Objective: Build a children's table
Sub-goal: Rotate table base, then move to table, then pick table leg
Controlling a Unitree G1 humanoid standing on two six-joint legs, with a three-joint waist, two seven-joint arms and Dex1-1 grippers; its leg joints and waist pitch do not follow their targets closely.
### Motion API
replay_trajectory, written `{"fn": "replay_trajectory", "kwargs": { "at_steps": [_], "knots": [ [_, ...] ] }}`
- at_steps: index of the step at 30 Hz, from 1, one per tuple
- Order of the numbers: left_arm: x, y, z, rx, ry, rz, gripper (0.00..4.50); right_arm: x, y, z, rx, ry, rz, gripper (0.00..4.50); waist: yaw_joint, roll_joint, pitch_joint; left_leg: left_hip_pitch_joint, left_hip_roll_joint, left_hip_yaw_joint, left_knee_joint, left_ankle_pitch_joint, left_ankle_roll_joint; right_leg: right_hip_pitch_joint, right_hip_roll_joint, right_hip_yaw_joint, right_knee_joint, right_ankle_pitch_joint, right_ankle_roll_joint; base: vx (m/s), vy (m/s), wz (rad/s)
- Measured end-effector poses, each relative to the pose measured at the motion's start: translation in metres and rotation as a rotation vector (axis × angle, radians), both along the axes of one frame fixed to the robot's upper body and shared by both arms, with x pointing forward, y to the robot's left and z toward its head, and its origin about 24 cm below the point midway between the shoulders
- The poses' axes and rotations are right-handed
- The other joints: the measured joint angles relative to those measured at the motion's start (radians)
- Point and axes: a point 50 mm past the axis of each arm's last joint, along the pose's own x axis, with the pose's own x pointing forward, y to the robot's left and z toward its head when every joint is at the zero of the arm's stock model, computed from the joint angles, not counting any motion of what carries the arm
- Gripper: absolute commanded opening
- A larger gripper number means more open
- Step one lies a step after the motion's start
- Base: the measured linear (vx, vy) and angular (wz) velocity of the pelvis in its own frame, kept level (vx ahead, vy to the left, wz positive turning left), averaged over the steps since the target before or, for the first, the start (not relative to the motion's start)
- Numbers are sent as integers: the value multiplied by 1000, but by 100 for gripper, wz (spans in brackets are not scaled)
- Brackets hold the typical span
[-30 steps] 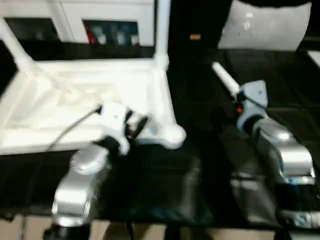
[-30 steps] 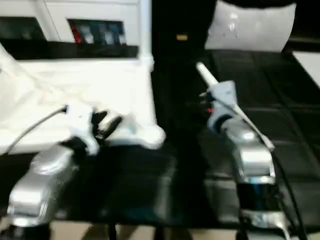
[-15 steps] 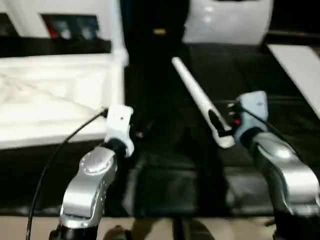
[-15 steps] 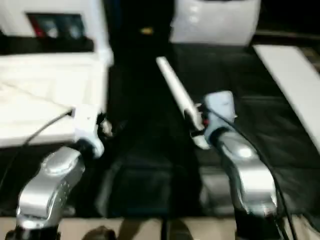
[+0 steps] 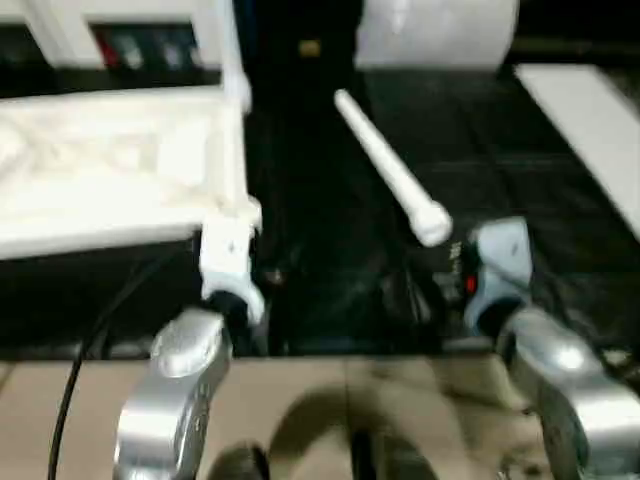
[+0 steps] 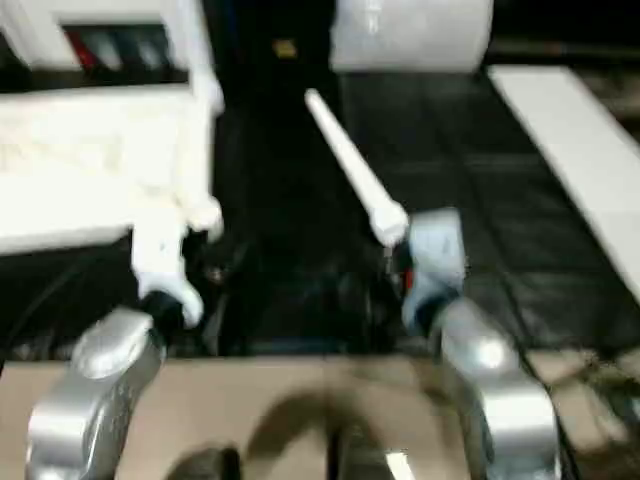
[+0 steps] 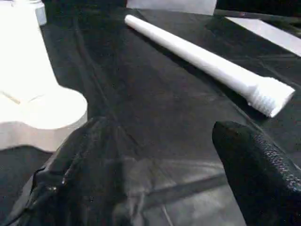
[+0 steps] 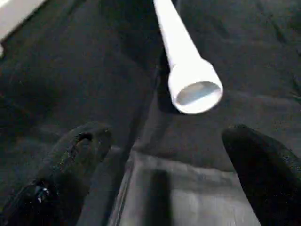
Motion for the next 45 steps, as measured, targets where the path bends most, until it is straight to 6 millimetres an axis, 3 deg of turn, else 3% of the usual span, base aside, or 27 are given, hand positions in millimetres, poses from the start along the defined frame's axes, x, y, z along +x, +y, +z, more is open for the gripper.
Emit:
{"fn": "replay_trajectory", "kwargs": {
  "at_steps": [1,2,3,4,5,6,7,8,9,11,13,14,16,18,20,22,24,25,26,27,29,31,34,36,38,41,45],
  "knots": [
    [-2,2,-1,6,1,2,381,-2,1,2,6,-10,2,450,-4,7,7,2,5,1,-9,0,0,14,1,-15,7,-12,-10,-128,74,-17],
    [-2,1,0,7,0,-1,381,-5,0,1,8,-11,-5,450,12,9,8,7,8,15,-11,0,0,17,-11,-24,75,-46,-19,-91,-4,4],
    [-3,0,4,-4,-16,-8,381,-7,-1,0,9,-6,-13,450,47,-9,6,13,13,54,-6,0,1,49,-12,0,169,-84,-21,-91,-4,4],
    [-5,-1,6,-11,-29,-9,381,-5,0,3,8,-21,-11,450,63,-41,-1,18,15,85,23,-13,1,70,-1,51,171,-123,5,37,-106,8],
    [-8,-1,2,-24,-12,0,381,-3,2,5,9,-33,-1,450,77,-35,8,14,20,76,78,-47,21,65,14,56,174,-133,-2,96,-60,-5],
    [-12,-1,-5,-21,21,0,381,-3,2,5,14,-36,-4,450,81,-14,11,10,-10,20,158,-65,53,89,20,59,169,-134,-4,96,-60,-5],
    [-13,-3,-7,-21,28,-7,381,-4,1,4,11,-30,-6,450,82,-10,13,18,-40,-4,193,-69,58,94,24,66,158,-134,-4,90,22,5],
    [-12,-4,-5,-23,22,-14,381,-5,0,3,8,-27,-8,450,76,-6,11,29,-61,-9,185,-77,66,99,33,73,138,-134,-4,55,30,24],
    [-11,-7,-2,-25,9,-27,381,-5,-1,3,2,-27,-11,450,65,12,7,53,-64,-12,115,-100,77,109,58,72,99,-130,-7,55,30,24],
    [-10,-7,1,-22,-4,-28,381,-4,2,3,13,-30,2,450,32,9,5,77,-66,-14,57,-108,63,109,65,70,68,-136,-48,78,61,22],
    [-10,1,-2,-9,6,4,381,-2,8,8,27,-55,28,450,-13,3,-4,85,-70,-24,38,-104,79,62,57,42,166,-129,-27,103,78,10],
    [-10,1,-2,-10,4,5,381,-2,8,8,27,-59,29,450,-27,2,-9,89,-72,-25,30,-107,81,38,53,38,178,-117,-8,126,53,10],
    [-10,0,-1,-14,0,2,381,-2,8,9,24,-64,32,450,-55,-17,-22,94,-87,-14,19,-114,83,-30,25,31,154,-73,12,135,25,8],
    [-9,0,0,-14,-1,1,381,-1,7,10,15,-69,33,450,-59,-63,-32,113,-126,10,11,-129,80,-36,-10,60,50,9,-6,174,-63,0],
    [-10,-7,-3,-26,13,-24,381,1,1,6,-8,-50,19,450,-50,-56,-36,107,-127,11,78,-165,156,-11,16,92,55,24,-5,177,-100,1],
    [-10,-11,-2,-26,10,-43,381,2,-1,7,-10,-52,16,450,-41,-51,-36,51,-128,-12,161,-156,142,28,31,93,40,10,-14,191,-64,-8],
    [-11,-10,-1,-22,5,-46,381,2,-1,8,-16,-60,21,450,-21,-36,-28,-11,-113,-26,153,-130,101,64,44,89,28,-2,-22,172,-1,-13],
    [-11,-10,-1,-21,4,-47,381,2,-2,8,-19,-61,21,450,-17,-17,-24,-33,-87,-33,116,-109,91,81,53,70,18,-7,-21,149,57,-15],
    [-11,-10,0,-19,-1,-48,381,2,-2,8,-20,-64,23,450,-17,6,-22,-37,-58,-36,61,-75,74,92,59,45,19,-17,-15,191,128,-13],
    [-12,-8,-2,-13,4,-46,381,2,1,6,-16,-56,33,450,-26,27,-16,-27,-38,-40,63,-19,67,107,64,21,23,-33,-9,191,128,-13],
    [-13,-2,-5,14,16,-33,381,1,8,5,-11,-48,72,450,-42,9,-19,-15,-60,-41,49,-30,76,92,51,27,83,-80,-49,209,129,5],
    [-14,-3,-6,21,20,-41,381,3,7,8,-27,-57,77,450,-52,6,-23,3,-68,-38,37,-39,89,54,48,29,145,-80,-20,189,83,10],
    [-14,-5,-5,32,16,-61,381,10,7,14,-37,-68,83,450,-70,-26,-38,22,-96,-17,30,-55,97,-18,19,52,116,-34,19,158,6,3],
    [-11,-11,-5,66,27,-129,381,24,1,13,-57,-24,80,450,-62,-55,-49,13,-125,-4,49,-76,118,-26,0,92,77,29,35,142,-114,9],
    [-13,-17,-5,62,36,-179,400,34,-6,11,-67,13,59,450,-42,-51,-52,4,-122,-17,54,-61,136,-23,11,96,66,35,27,114,-88,-10],
    [-14,-14,-4,87,60,-241,420,51,-8,13,-58,48,64,450,-26,-40,-51,0,-94,-20,36,-60,55,-24,32,89,52,49,18,33,-22,-6],
    [-22,-10,-3,183,101,-387,441,77,-4,18,-32,108,129,450,7,-26,-43,-5,-71,-13,42,-54,58,-18,42,72,18,64,-36,0,0,0]
  ]
}}
